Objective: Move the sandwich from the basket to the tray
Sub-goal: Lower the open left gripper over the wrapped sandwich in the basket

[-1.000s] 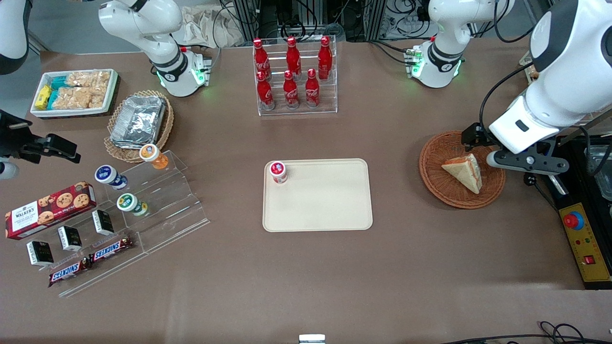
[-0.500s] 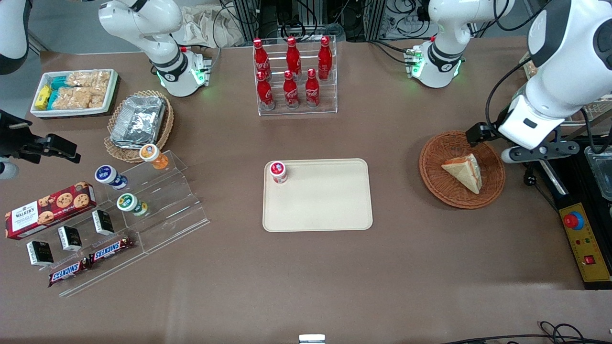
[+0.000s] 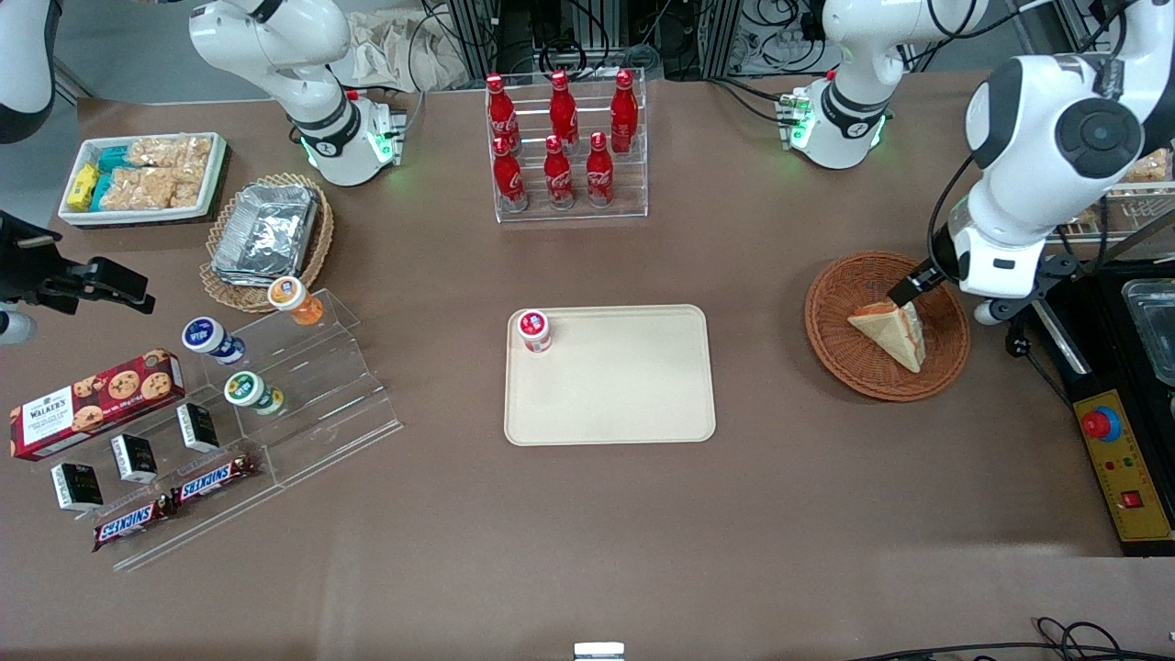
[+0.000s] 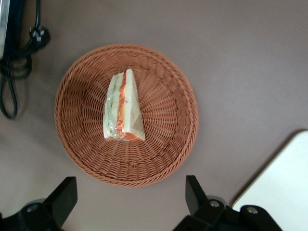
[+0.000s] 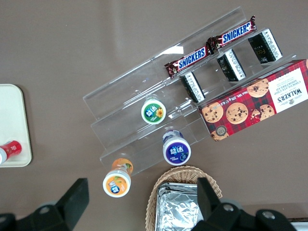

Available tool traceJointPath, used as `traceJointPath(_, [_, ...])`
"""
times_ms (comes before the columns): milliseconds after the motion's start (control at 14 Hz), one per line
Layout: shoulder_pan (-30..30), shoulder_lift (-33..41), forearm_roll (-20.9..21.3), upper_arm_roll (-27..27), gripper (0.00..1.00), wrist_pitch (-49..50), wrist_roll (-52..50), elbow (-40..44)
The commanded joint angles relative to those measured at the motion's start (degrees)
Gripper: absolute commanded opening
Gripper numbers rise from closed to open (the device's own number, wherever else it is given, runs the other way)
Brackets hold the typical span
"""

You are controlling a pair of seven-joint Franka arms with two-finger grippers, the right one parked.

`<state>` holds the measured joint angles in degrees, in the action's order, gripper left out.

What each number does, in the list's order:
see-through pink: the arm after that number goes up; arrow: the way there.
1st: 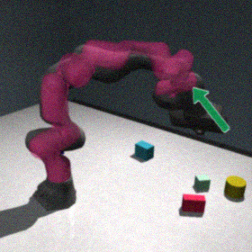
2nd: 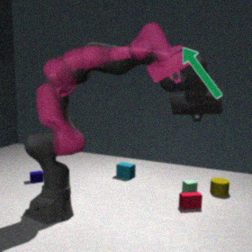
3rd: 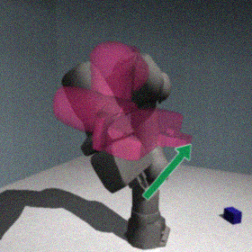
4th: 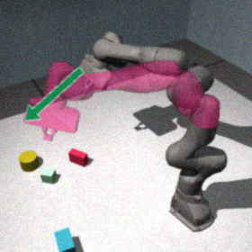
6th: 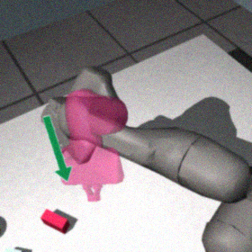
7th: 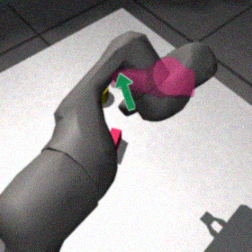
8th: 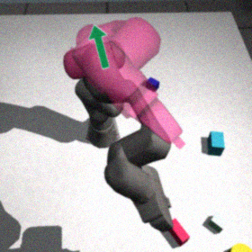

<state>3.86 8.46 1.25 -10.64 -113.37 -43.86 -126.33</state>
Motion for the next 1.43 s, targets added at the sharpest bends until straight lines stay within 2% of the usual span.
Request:
traceJointPath(0, [0.1,0.5,-0.2,0.0,1.00,-3.1,-5.3,-2.9])
traceJointPath(357, [3.7,-2.2,-0.2,0.0,1.00,-14.8,-5.4,-11.2])
traceJointPath(1357, [8.3,-19.2,-0.5,0.0,1.00,-24.9,-10.6,-11.0])
